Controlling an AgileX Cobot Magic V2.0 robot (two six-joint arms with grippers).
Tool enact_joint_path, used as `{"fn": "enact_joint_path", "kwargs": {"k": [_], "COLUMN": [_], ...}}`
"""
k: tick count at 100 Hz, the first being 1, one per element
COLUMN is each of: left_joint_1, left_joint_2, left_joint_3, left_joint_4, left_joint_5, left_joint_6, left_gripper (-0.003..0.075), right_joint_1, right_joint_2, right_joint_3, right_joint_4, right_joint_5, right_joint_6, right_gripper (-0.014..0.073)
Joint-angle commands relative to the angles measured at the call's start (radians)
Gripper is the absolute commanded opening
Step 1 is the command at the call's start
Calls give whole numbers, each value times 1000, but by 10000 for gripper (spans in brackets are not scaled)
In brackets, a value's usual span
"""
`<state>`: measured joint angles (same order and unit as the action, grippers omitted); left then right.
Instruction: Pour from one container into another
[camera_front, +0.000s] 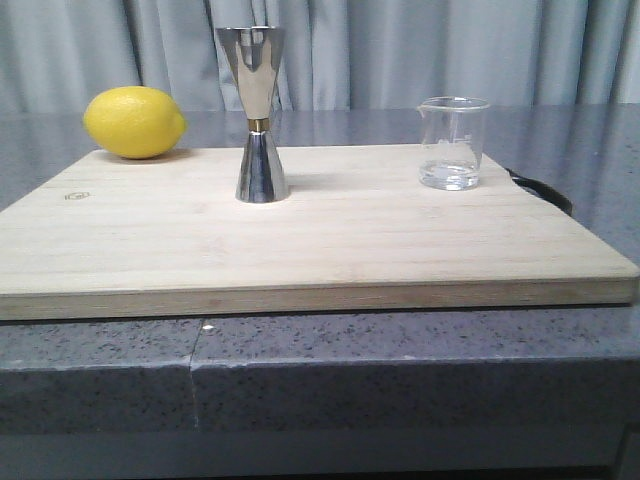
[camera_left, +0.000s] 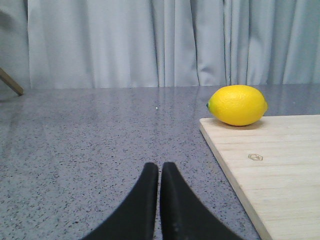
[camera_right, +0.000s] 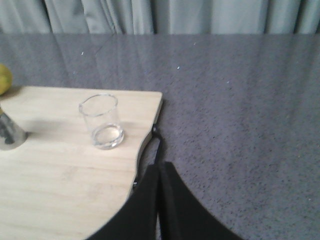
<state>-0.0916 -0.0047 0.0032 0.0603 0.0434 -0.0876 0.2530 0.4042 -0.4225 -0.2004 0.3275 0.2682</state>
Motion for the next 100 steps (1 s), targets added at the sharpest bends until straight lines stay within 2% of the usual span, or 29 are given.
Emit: {"fn": "enact_joint_path", "kwargs": {"k": [1,10,26,52,100], "left_joint_1": [4,4,4,4,4], "left_joint_2": [-25,-25,-25,-25,-25], "left_joint_3": [37,37,37,37,37], "left_joint_4": [1,1,1,1,1], "left_joint_5": [-81,-81,-81,-81,-81], "left_joint_6": [-6,-6,-6,-6,-6], "left_gripper": [-19,-19,-19,-19,-19], "right_joint_1": [-82,-152,-247,-251,-251], "right_joint_2": [-79,-165,-294,-435,-433], "right_joint_3": [81,187,324,465,463], "right_joint_4": [3,29,100,106,106], "right_joint_5": [-237,-328,-369,-421,-411], "right_joint_6": [-3,-3,-3,-3,-3], "right_gripper": [-57,-57,-57,-57,-57]}}
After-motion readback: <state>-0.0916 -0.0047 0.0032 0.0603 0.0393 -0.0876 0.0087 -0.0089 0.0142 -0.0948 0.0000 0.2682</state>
